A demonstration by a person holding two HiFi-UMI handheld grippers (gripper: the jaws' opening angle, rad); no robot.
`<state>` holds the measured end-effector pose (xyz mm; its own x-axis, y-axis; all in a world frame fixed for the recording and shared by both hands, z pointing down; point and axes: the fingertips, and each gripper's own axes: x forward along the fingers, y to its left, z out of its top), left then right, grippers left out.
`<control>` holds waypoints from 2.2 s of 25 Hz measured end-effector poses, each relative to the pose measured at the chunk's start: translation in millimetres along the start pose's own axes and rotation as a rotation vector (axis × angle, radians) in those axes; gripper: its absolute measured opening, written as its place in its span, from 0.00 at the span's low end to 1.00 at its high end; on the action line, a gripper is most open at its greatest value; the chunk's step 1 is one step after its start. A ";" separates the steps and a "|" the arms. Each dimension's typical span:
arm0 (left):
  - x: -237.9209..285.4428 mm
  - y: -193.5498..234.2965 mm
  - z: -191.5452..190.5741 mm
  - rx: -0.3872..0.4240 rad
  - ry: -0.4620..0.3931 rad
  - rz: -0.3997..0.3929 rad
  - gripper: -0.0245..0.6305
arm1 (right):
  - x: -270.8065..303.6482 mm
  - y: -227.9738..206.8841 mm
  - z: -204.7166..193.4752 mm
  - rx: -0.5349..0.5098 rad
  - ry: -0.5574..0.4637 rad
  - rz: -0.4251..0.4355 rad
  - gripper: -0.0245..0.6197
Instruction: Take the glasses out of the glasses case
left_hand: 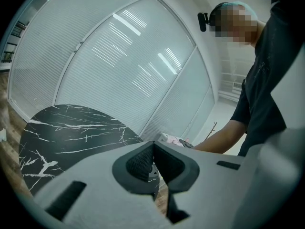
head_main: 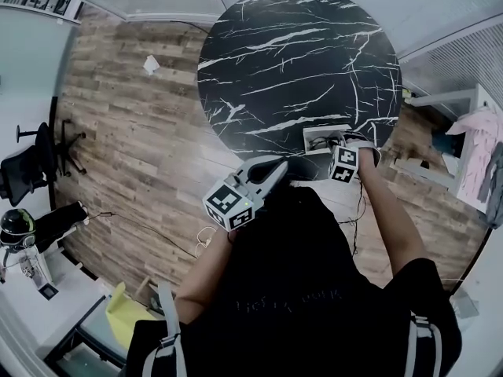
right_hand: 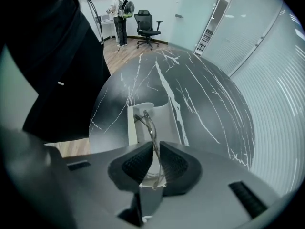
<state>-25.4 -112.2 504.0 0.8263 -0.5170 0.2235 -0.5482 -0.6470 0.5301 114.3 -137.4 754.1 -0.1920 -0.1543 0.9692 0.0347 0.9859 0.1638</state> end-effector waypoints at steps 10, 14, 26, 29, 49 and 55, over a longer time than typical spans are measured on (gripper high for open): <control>-4.1 -1.5 -3.4 -0.004 0.012 0.005 0.06 | 15.8 2.1 2.9 -0.099 0.043 0.017 0.09; -5.6 -2.6 -4.9 -0.007 0.017 0.005 0.06 | 19.1 4.8 1.2 -0.115 0.053 0.024 0.09; -7.9 -6.6 -6.1 0.004 0.023 -0.003 0.06 | 8.7 -2.2 3.3 -0.027 0.007 -0.011 0.09; -10.1 -7.5 -4.0 -0.026 0.000 -0.005 0.06 | 3.6 -5.8 2.2 0.010 -0.005 -0.032 0.09; -10.4 -19.2 3.5 0.000 -0.016 -0.056 0.06 | -58.4 -21.7 9.8 0.249 -0.137 -0.141 0.09; -8.7 -25.1 3.1 0.011 -0.014 -0.067 0.06 | -84.0 -27.0 10.0 0.392 -0.229 -0.164 0.09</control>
<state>-19.2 -93.2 486.2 0.8593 -0.4800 0.1764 -0.4931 -0.6865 0.5344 119.7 -150.4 666.4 -0.3765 -0.3347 0.8639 -0.3779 0.9068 0.1866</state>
